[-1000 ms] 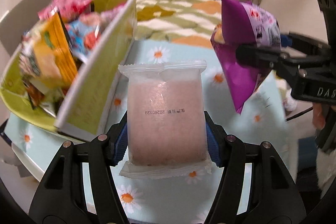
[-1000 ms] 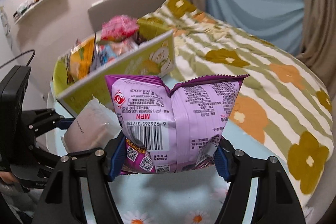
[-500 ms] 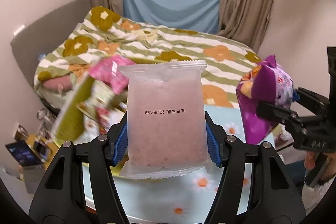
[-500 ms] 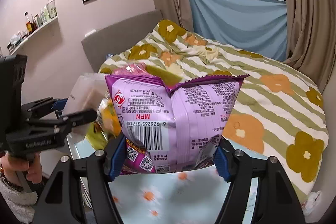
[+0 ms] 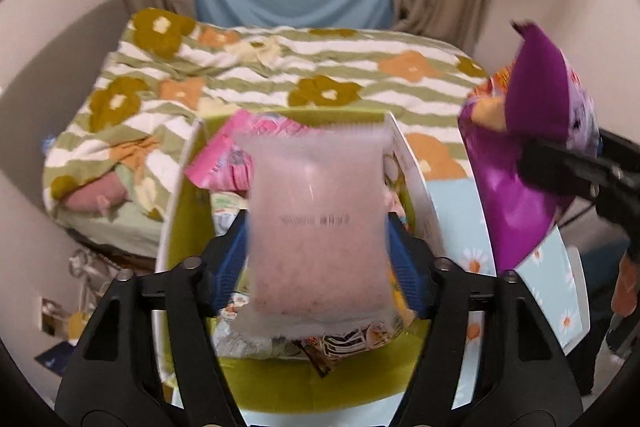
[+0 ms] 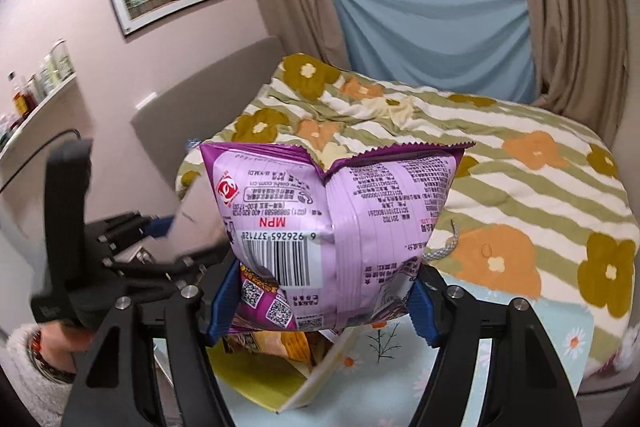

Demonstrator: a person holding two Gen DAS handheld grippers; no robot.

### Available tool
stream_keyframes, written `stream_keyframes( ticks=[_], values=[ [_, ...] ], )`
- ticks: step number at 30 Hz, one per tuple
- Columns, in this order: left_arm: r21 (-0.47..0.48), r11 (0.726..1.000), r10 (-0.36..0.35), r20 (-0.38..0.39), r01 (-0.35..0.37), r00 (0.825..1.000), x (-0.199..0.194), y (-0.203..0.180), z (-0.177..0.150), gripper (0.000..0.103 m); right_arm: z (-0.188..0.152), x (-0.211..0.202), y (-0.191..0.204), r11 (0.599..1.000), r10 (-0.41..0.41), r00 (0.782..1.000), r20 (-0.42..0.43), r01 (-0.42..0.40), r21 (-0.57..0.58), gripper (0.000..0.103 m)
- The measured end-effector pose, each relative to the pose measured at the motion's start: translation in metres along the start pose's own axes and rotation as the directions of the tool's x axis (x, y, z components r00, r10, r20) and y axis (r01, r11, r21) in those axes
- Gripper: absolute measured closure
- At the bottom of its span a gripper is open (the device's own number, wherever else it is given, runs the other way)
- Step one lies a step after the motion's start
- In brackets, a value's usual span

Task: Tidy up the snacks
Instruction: 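Release pale pink pack into box with left gripper while right drops purple bag in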

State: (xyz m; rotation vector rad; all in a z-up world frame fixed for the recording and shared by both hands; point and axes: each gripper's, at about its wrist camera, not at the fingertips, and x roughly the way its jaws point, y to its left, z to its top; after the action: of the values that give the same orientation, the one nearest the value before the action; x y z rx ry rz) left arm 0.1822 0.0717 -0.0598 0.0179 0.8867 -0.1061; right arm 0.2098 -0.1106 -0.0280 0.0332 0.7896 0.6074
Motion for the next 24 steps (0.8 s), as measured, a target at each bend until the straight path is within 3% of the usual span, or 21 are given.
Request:
stream_keyframes(
  ticks=[1,7,16,24],
  values=[
    [0.006,1.000,-0.002,0.002,0.002,1.000,0.001,0.001,-0.005,0.000,-0.001,0.004,0.001,1.000,-0.016,1.000,-0.004,0.016,0.012,0.037],
    [0.009,0.999,-0.040,0.004,0.040,0.999,-0.010,0.019,-0.030,0.000,-0.010,0.015,0.013,0.994,-0.083,0.996,-0.025,0.085,0.071,0.037],
    [0.012,1.000,0.008,0.016,-0.008,1.000,-0.029,0.057,-0.045,0.000,-0.005,0.022,0.041,0.991,-0.105,0.994,-0.028,0.107,0.078,0.036],
    [-0.049,0.998,0.031,0.019,-0.030,0.999,-0.030,0.085,-0.038,0.000,0.015,0.058,0.054,0.991,-0.119,0.988,-0.095,0.124,0.054,0.034]
  ],
)
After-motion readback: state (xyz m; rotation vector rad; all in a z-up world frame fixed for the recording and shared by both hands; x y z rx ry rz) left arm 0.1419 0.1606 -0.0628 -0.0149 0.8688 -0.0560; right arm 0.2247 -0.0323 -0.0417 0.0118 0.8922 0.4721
